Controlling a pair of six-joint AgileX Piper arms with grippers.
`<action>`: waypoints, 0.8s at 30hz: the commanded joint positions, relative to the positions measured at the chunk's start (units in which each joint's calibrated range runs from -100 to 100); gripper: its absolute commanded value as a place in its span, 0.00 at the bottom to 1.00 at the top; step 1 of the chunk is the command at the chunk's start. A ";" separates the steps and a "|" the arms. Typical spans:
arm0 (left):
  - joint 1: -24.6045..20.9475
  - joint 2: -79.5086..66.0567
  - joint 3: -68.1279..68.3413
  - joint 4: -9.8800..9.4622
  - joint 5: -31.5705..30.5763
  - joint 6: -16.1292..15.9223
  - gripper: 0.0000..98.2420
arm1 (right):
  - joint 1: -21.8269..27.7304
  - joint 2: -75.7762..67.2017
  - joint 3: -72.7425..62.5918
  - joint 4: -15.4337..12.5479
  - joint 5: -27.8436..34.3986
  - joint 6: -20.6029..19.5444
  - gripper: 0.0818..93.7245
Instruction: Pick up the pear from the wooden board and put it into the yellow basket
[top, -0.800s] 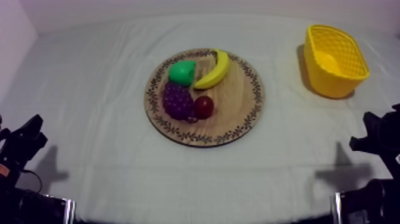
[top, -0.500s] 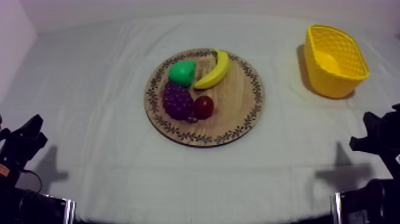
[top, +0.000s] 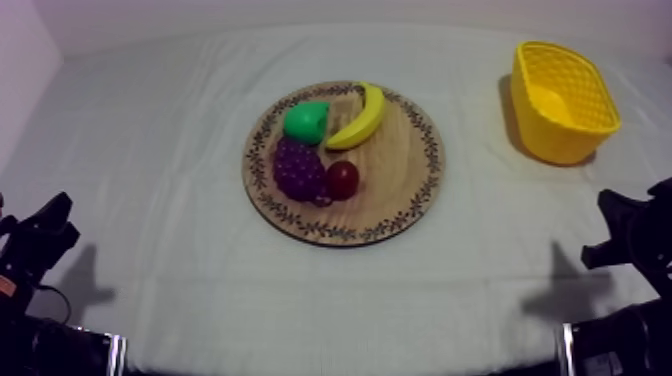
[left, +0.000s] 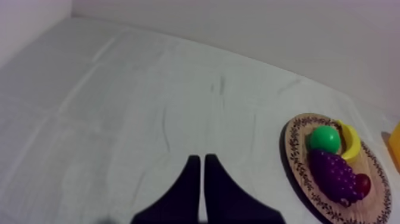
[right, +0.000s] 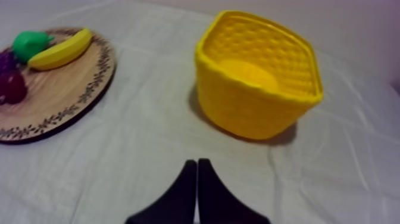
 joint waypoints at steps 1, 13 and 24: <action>0.01 0.02 -0.02 0.01 0.02 -0.01 0.00 | -6.96 3.65 -1.71 6.01 2.10 -9.85 0.00; 0.01 0.02 -0.02 0.01 0.02 -0.01 0.00 | -17.21 35.04 -41.14 10.88 26.89 -19.77 0.00; 0.01 0.02 -0.02 0.01 0.02 0.00 0.00 | -21.39 63.86 -82.01 3.35 45.75 -23.68 0.00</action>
